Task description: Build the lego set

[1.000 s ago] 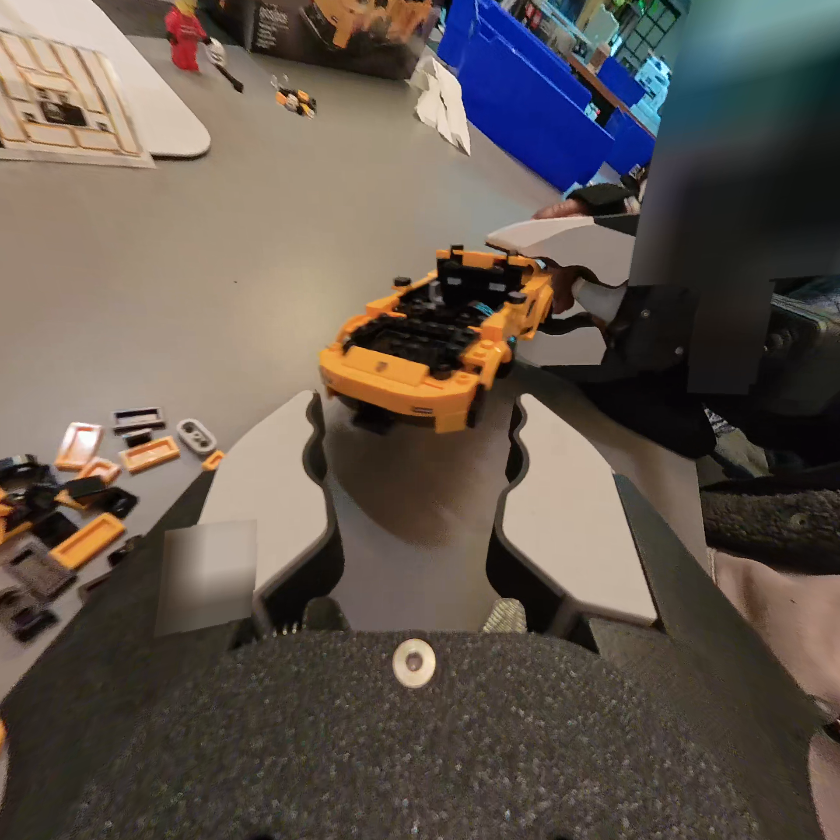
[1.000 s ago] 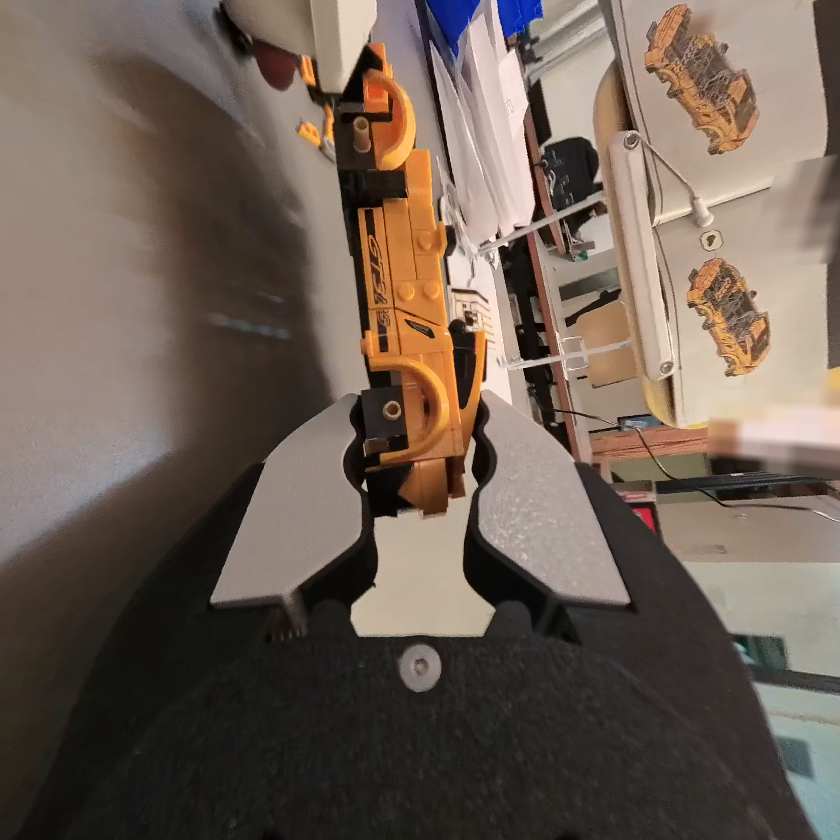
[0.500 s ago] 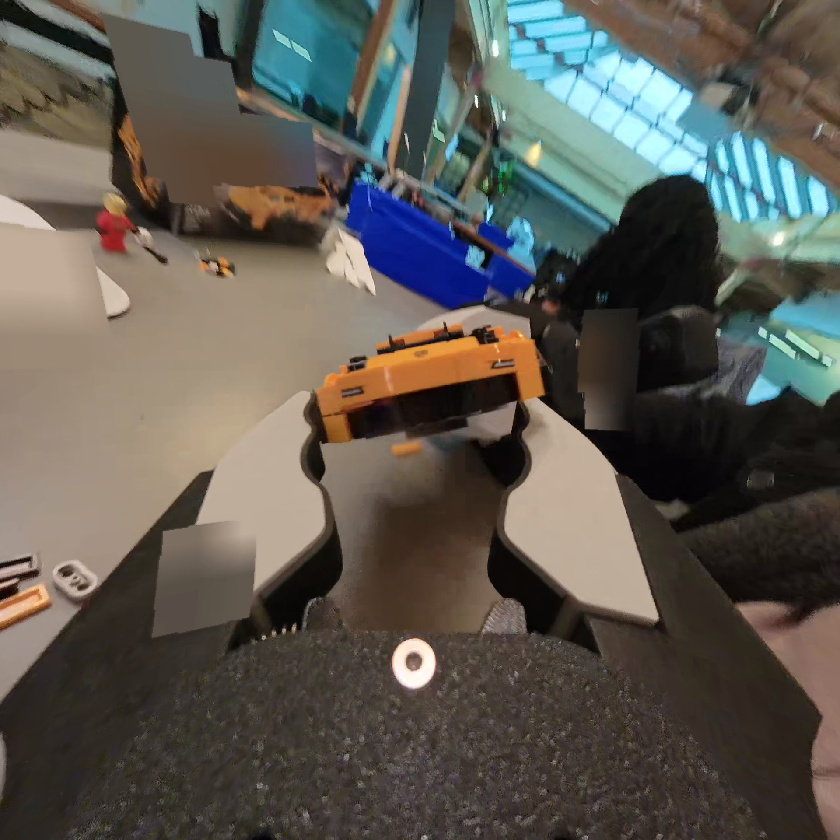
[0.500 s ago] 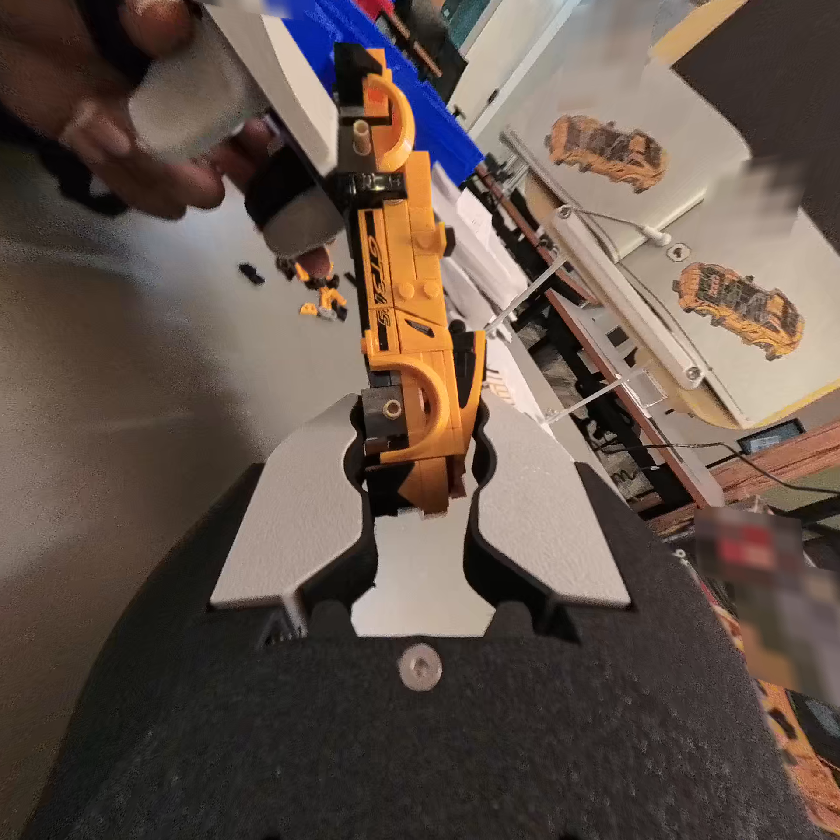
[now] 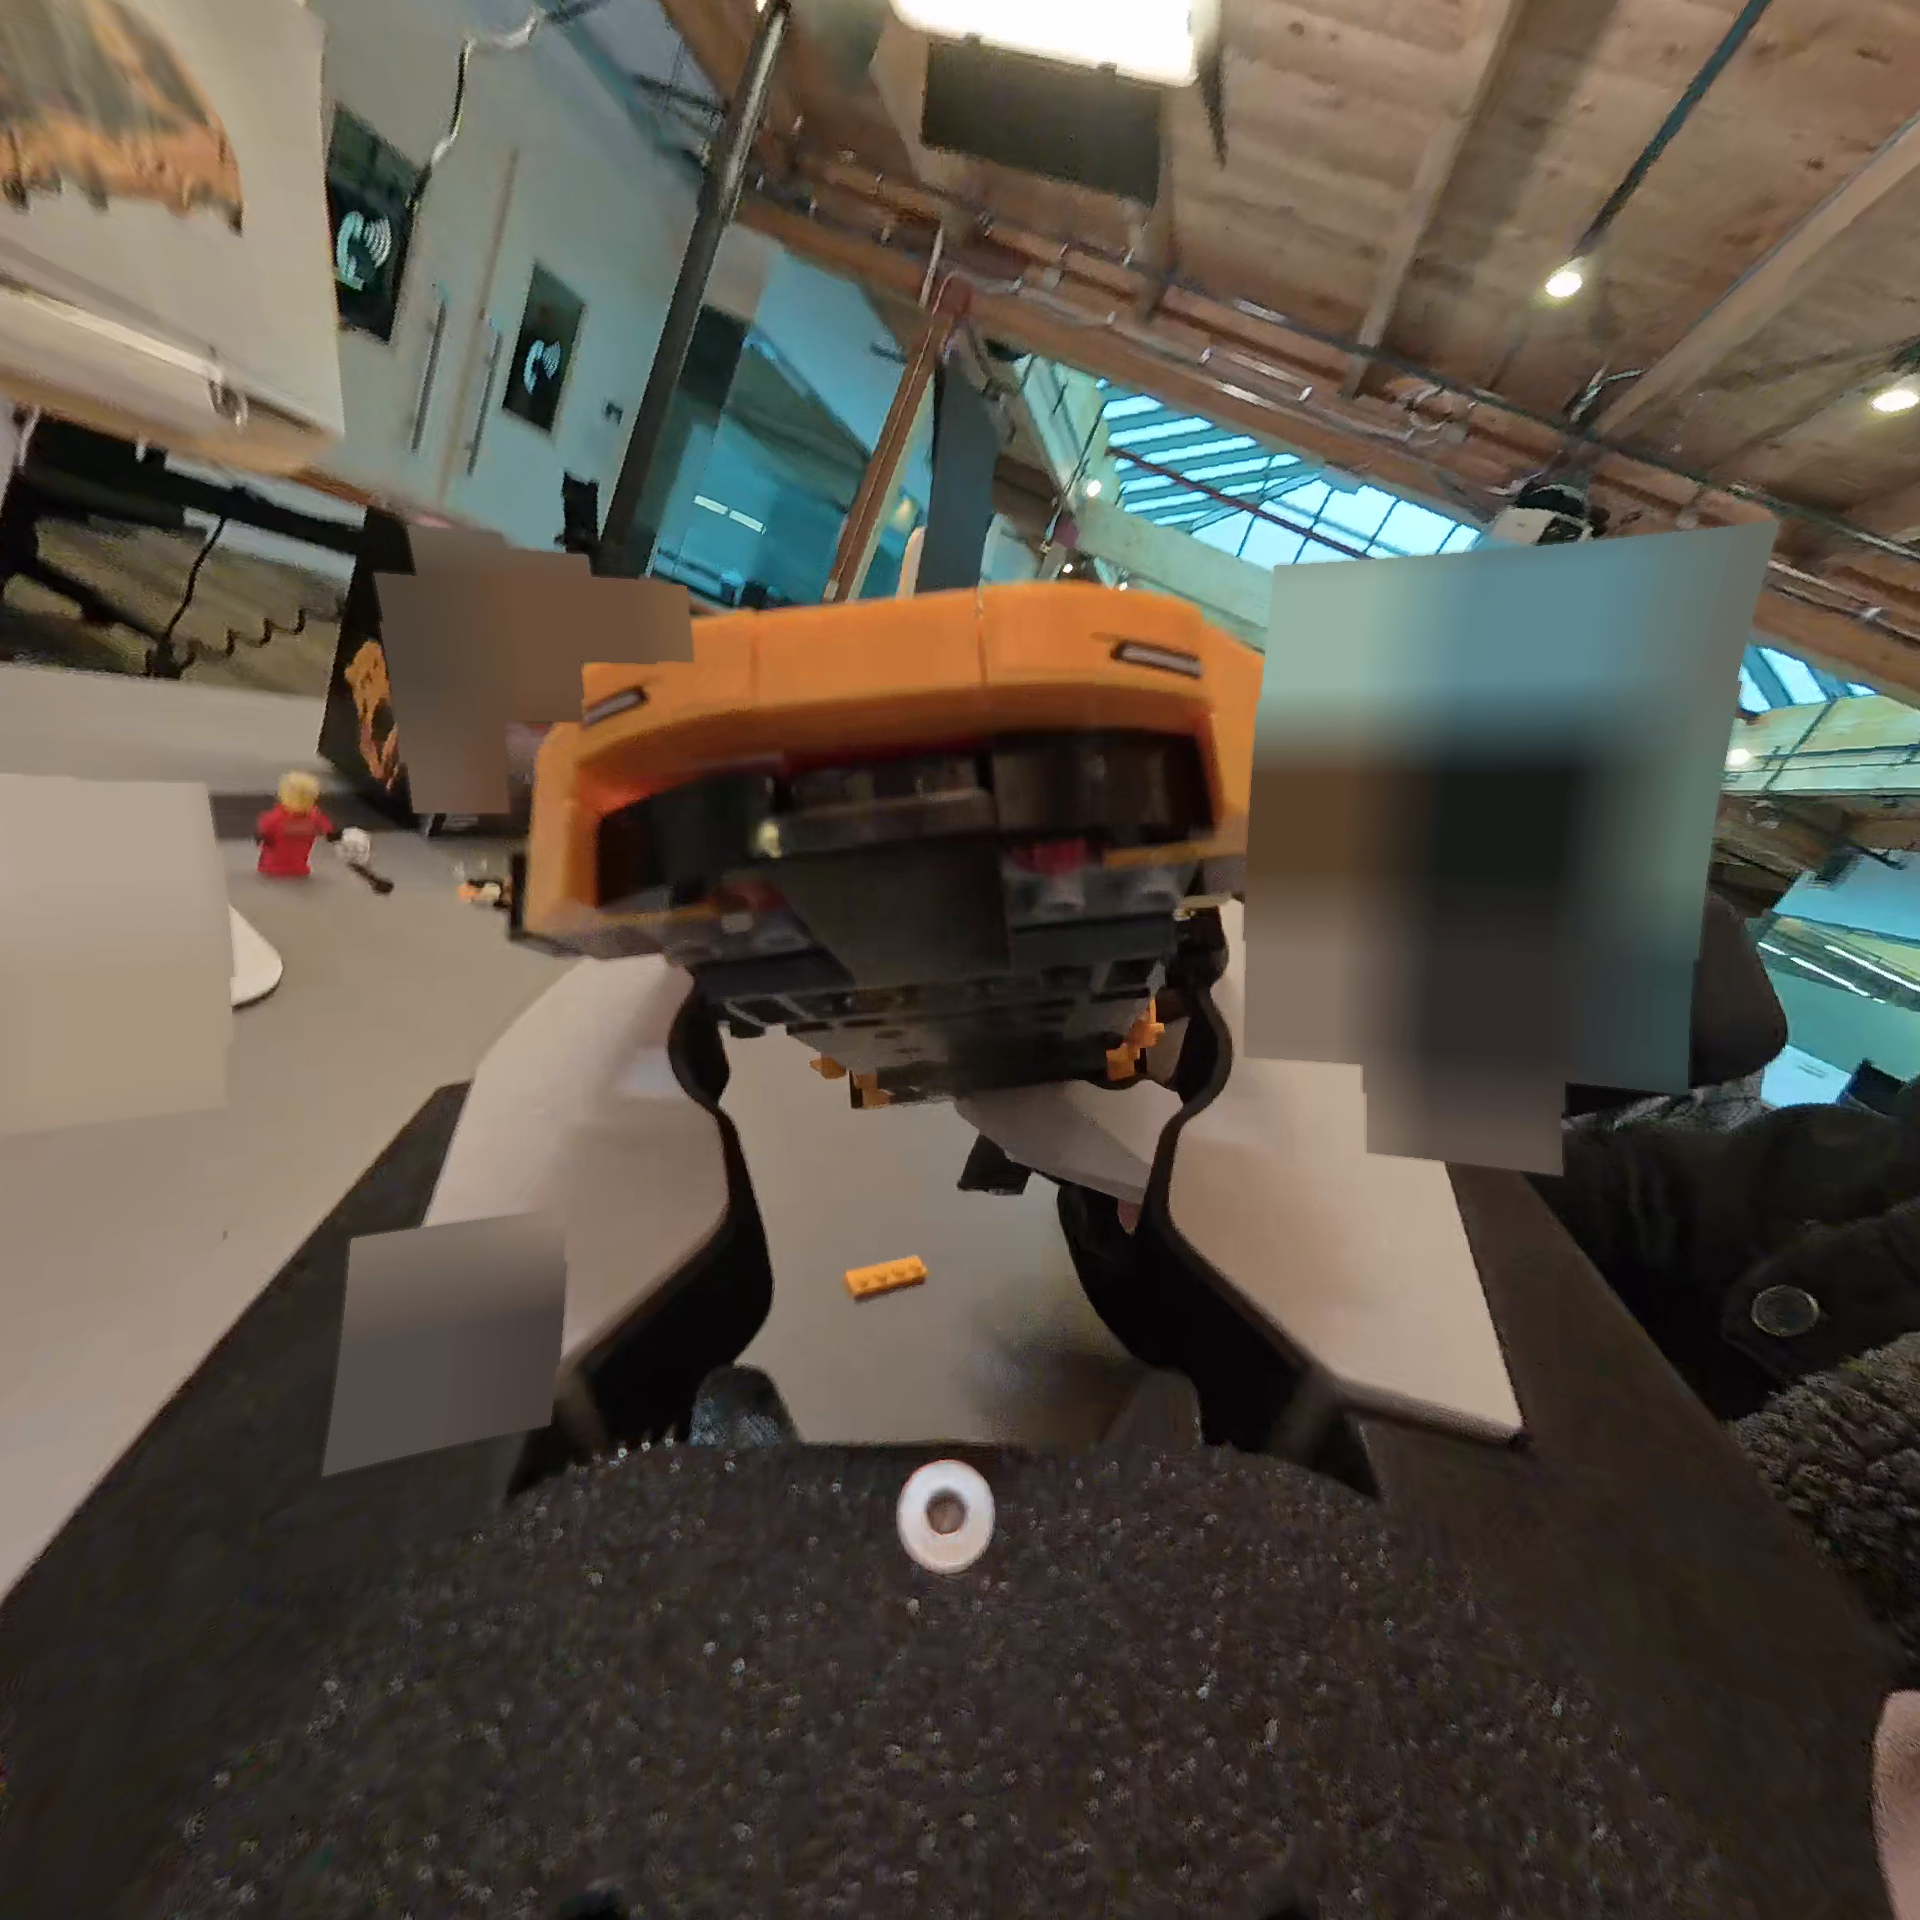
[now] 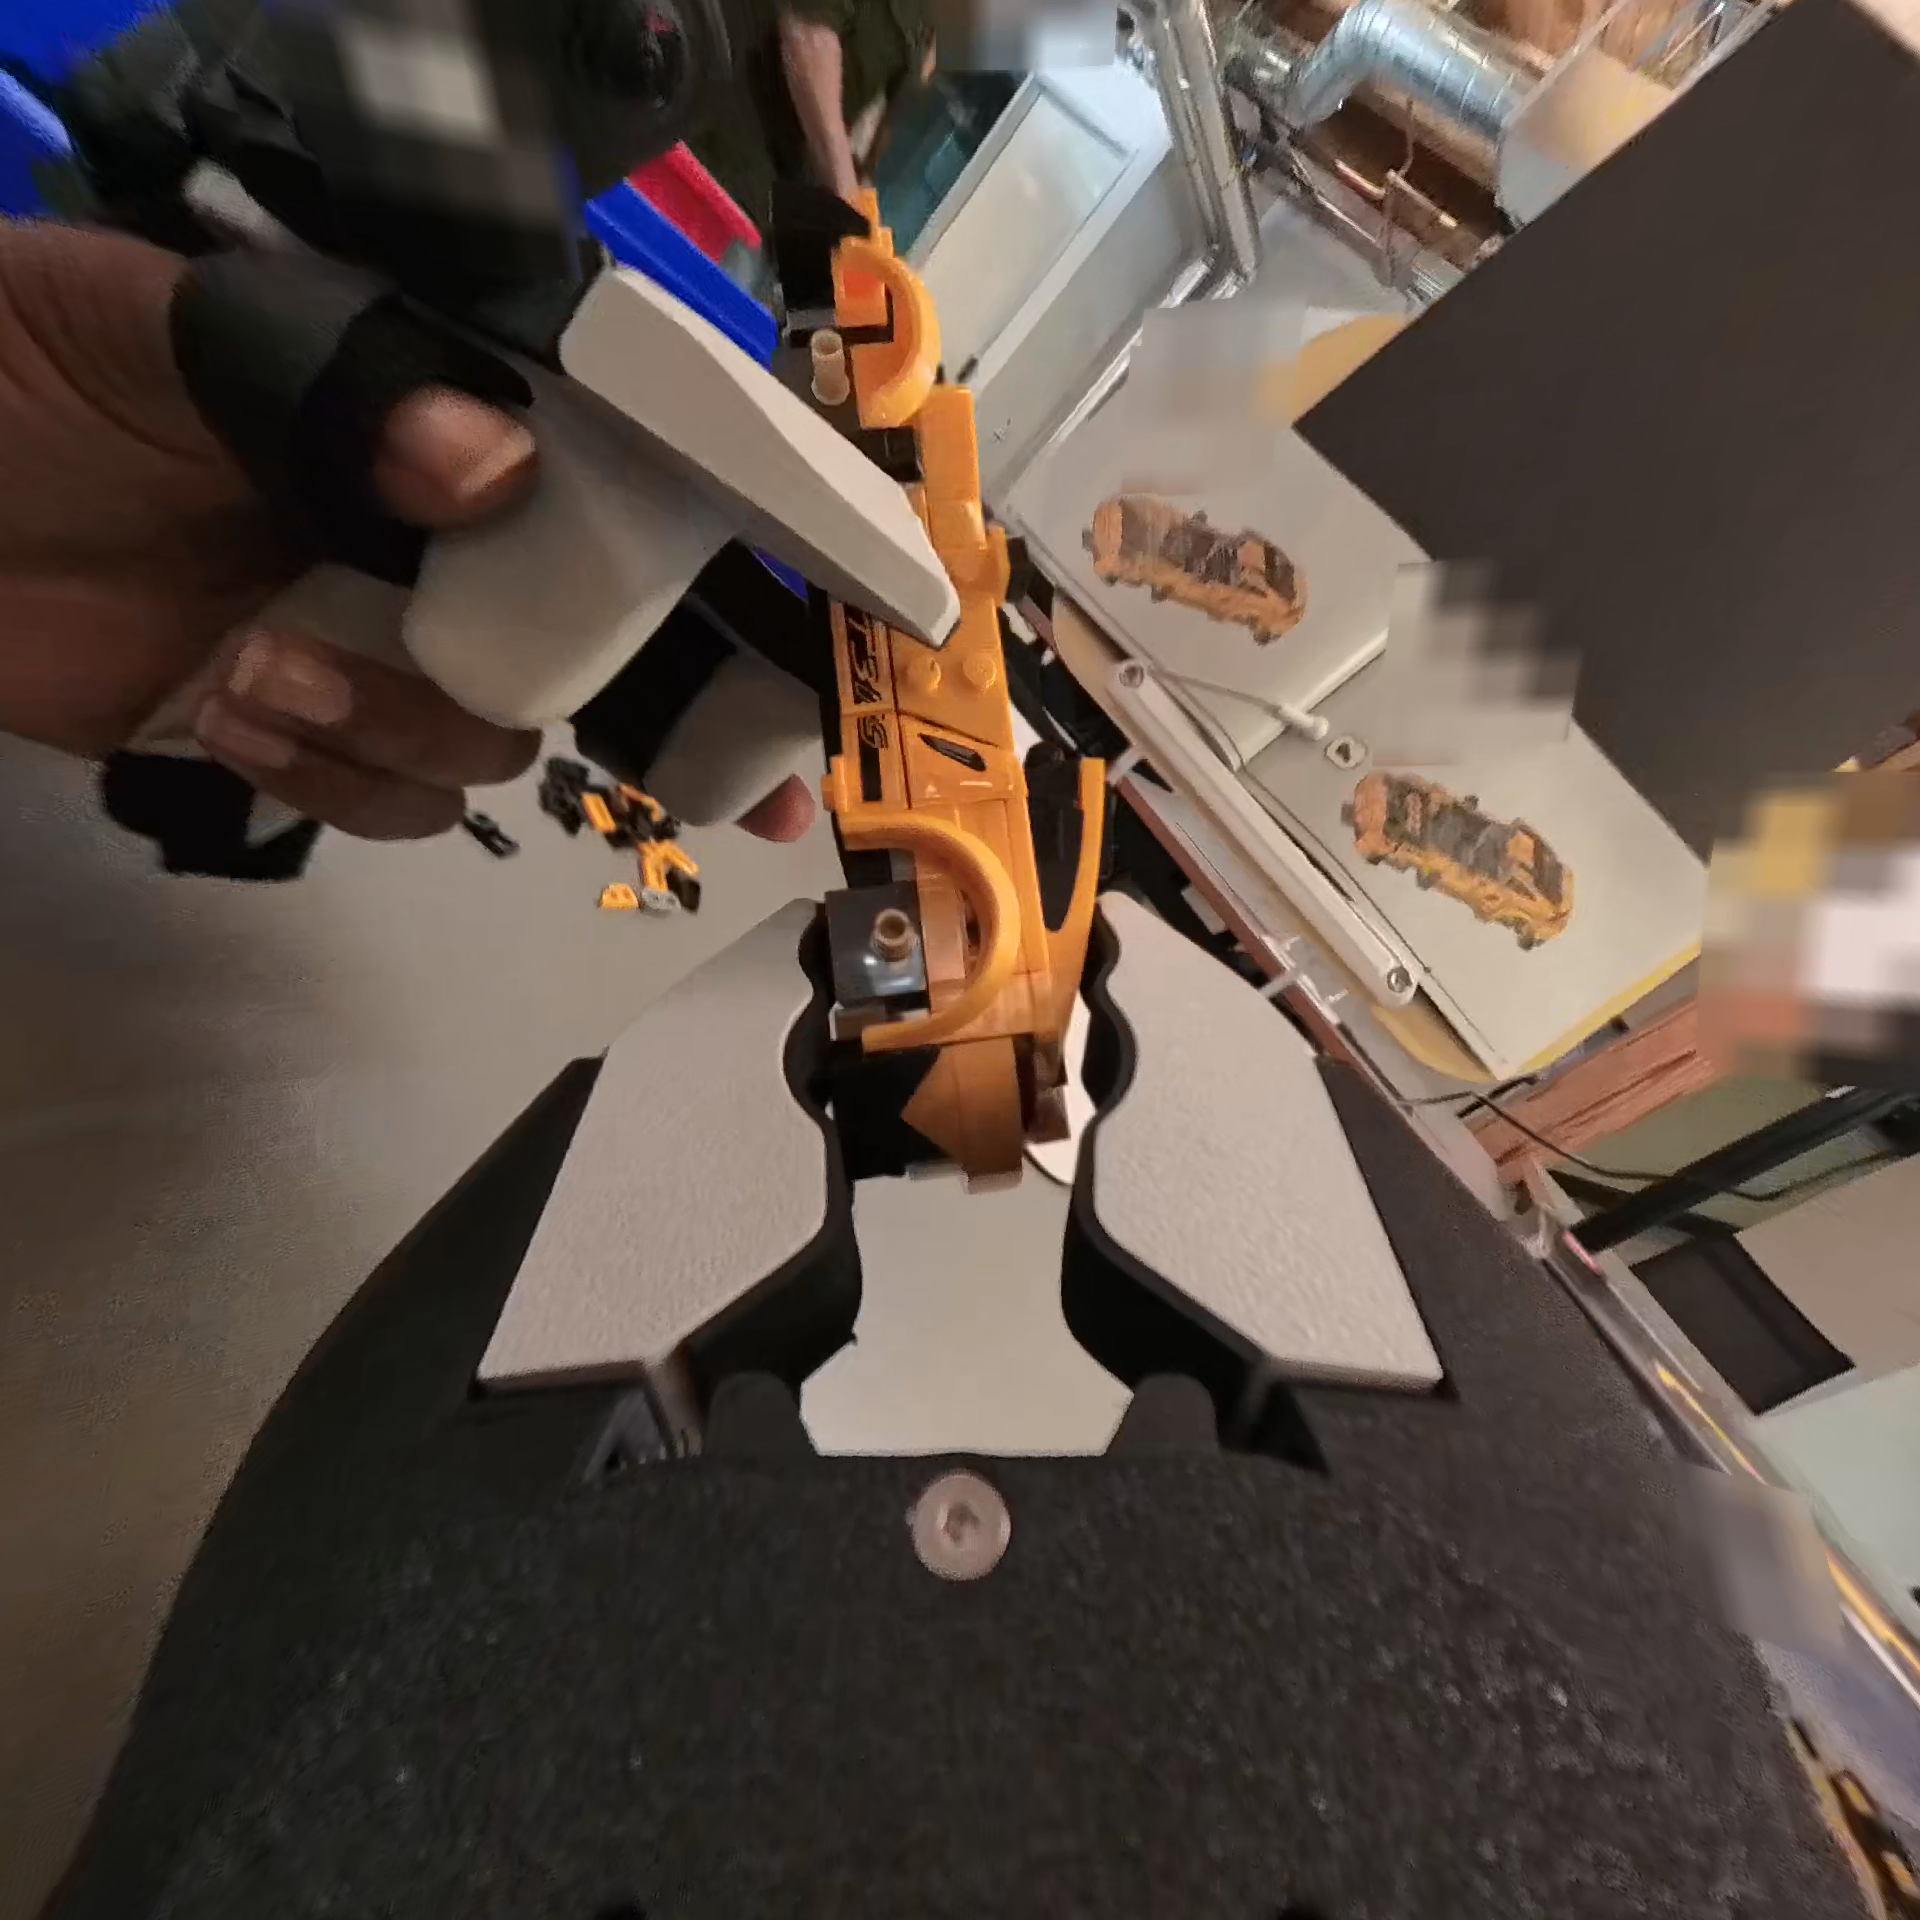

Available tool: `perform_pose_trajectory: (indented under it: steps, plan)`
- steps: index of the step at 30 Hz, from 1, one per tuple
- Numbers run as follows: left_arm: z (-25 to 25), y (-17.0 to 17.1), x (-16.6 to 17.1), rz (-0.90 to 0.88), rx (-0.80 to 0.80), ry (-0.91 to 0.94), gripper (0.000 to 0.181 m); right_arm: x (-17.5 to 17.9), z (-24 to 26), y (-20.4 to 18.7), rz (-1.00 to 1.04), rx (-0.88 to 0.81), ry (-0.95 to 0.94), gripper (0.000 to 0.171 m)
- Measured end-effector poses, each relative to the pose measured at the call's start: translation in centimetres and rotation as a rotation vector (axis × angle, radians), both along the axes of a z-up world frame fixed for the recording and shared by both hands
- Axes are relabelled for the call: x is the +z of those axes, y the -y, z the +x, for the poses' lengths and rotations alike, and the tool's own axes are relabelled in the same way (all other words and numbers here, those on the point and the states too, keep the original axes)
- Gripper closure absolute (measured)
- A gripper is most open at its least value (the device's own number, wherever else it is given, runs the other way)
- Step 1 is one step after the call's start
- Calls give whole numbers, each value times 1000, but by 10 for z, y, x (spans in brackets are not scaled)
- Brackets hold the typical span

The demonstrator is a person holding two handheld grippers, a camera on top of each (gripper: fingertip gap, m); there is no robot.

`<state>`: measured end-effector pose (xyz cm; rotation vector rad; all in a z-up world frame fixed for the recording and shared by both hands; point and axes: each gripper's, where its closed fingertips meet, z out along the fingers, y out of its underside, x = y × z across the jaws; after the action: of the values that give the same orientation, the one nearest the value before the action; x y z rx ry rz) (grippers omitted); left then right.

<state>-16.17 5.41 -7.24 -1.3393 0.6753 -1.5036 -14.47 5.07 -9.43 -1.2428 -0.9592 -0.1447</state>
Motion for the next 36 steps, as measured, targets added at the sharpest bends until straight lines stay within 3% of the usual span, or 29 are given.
perform_pose_trajectory:
  steps: [4, 5, 8, 11, 17, 25, 36]
  plan:
    - [-15, -3, 19, 77, 42, 40, 96, 30, -8, 18, -41, 89, -73, 107]
    - [-20, -7, 21, 101, 70, 32, 96, 40, -7, 25, -71, 114, -106, 110]
    - [-33, -20, 23, 129, 136, 24, 96, 60, -6, 40, -241, 145, -160, 137]
    - [-41, -28, 29, 148, 183, 46, 96, 61, -16, 47, -565, 139, -278, 171]
    - [-51, -12, 52, 225, 130, 134, 97, 46, -67, 67, -984, 219, -451, 171]
    - [-61, 10, 74, 349, 46, 198, 97, 68, -130, 85, -1109, 358, -419, 171]
    - [-73, 18, 96, 636, 308, 126, 97, 95, -163, 94, -1209, 412, -523, 171]
